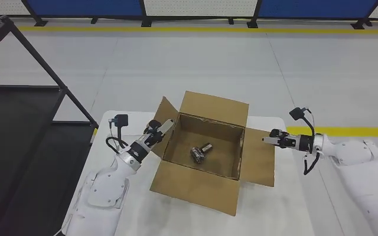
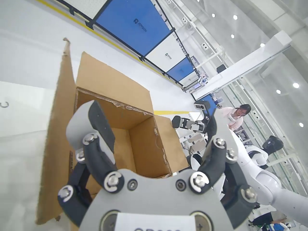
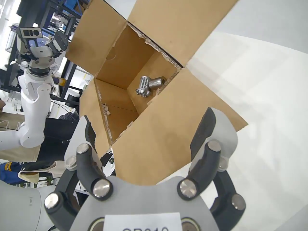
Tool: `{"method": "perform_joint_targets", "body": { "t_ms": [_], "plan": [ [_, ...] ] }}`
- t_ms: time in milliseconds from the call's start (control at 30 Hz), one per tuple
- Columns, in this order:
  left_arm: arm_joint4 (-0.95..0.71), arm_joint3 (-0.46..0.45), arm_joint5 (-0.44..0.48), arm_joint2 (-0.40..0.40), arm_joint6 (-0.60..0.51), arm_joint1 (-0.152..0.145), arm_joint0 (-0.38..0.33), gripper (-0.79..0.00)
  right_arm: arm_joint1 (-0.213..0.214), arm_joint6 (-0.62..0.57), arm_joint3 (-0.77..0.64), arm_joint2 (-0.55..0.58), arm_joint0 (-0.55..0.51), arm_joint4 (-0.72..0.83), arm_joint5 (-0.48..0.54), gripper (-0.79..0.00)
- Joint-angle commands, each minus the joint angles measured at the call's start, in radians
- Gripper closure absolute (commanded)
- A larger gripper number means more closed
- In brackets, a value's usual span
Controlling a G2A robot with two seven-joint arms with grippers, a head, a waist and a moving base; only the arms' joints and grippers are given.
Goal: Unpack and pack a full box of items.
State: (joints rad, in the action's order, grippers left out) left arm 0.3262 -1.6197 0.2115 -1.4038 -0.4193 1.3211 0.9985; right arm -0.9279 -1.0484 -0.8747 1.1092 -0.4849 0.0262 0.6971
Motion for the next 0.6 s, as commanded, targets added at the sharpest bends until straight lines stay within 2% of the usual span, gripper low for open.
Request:
{"method": "perform_joint_targets", "body": {
  "t_ms": [0,567],
  "plan": [
    [-0.006,0.010,-0.008,-0.002,0.008,-0.001,-0.001,-0.785,-0.007,0.008,0.023,-0.018,0.013,-0.003,-0.009,-0.785],
    [0.012,0.002,-0.071,-0.031,0.045,-0.012,0.036,-0.785,-0.084,0.071,0.162,-0.153,0.090,0.033,-0.067,-0.785]
  ]
}}
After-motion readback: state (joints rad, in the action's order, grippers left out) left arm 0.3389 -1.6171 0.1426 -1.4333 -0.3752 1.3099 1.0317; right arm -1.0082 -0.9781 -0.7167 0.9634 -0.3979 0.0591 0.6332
